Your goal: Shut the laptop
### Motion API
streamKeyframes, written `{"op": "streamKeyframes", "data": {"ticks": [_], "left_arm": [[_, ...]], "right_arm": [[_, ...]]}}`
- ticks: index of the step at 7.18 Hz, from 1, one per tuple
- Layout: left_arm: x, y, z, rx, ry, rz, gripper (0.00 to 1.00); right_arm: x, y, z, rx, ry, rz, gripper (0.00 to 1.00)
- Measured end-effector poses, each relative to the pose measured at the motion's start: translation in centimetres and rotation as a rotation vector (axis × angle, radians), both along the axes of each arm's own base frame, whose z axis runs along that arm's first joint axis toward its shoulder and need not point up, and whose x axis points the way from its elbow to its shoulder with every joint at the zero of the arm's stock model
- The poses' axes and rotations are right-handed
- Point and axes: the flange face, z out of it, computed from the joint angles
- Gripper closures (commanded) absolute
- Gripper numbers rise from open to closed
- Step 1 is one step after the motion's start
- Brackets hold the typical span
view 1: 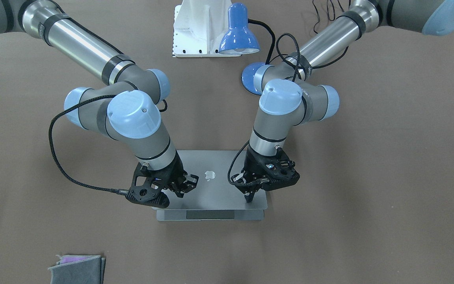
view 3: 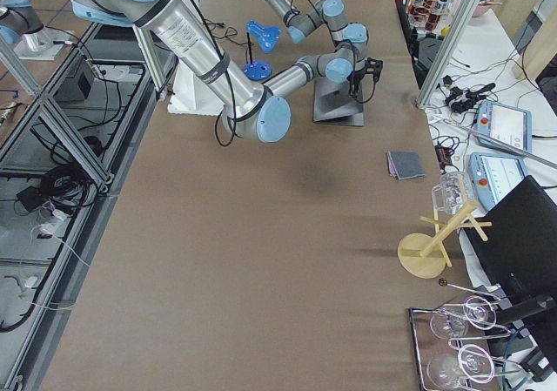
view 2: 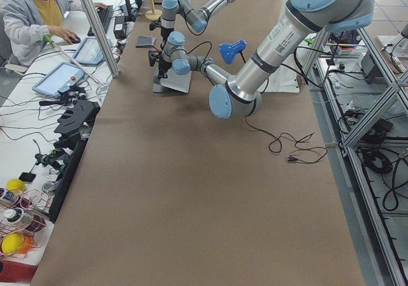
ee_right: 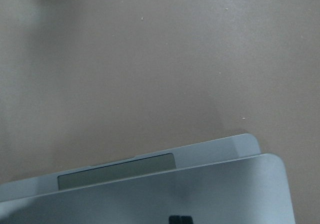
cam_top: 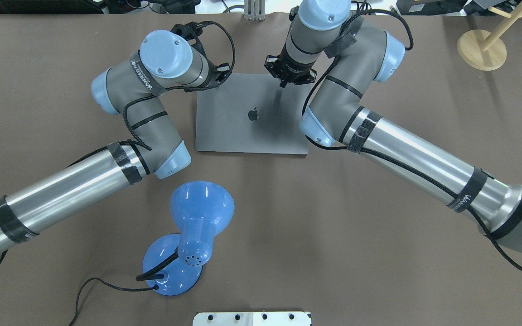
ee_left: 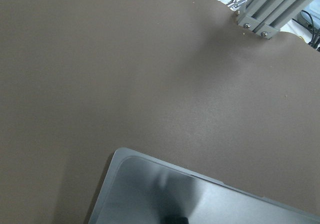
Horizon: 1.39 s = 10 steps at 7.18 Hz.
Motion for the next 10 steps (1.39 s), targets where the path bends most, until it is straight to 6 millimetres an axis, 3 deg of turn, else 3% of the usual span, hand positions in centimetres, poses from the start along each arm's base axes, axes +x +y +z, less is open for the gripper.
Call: {"op": "streamKeyframes", "data": {"ticks": [1,3,4,5,6,7,8,9,10], "left_arm": [[0.6,-0.6,0.5,0.001,-0.015,0.005,1.00],[1.0,-1.0,0.7,0.007,-0.029,0.016,1.00],[0.2,-1.0,-0.6,0.018,-0.011,0.020,1.00],[-2.4,-0.5,-2.3,0.008,0.023,0.051,1.00],[-7.5,0.6,-2.8,-0.026,0.049,0.111,1.00],[-13.8,2.8,-1.8,-0.029,0.049,0.171,1.00],[-20.4,6.2,0.7,-0.006,0.018,0.232,1.00],[-27.7,9.5,4.5,0.021,-0.028,0.291,1.00],[-35.3,12.5,9.2,0.046,-0.066,0.339,1.00]], "right_arm": [[-0.7,-0.4,1.4,-0.015,0.003,-0.010,1.00],[-1.3,-0.3,2.2,-0.037,-0.003,-0.032,1.00],[-0.8,-0.4,1.5,-0.040,-0.020,-0.035,1.00],[2.1,-0.6,0.7,-0.054,-0.060,-0.039,1.00],[8.8,-0.7,1.0,-0.079,-0.114,-0.043,1.00],[17.2,0.0,2.3,-0.083,-0.145,-0.035,1.00],[25.2,1.8,5.1,-0.048,-0.130,-0.048,1.00],[32.6,4.3,9.7,0.017,-0.072,-0.091,1.00],[39.7,7.1,15.6,0.087,0.006,-0.152,1.00]]}}
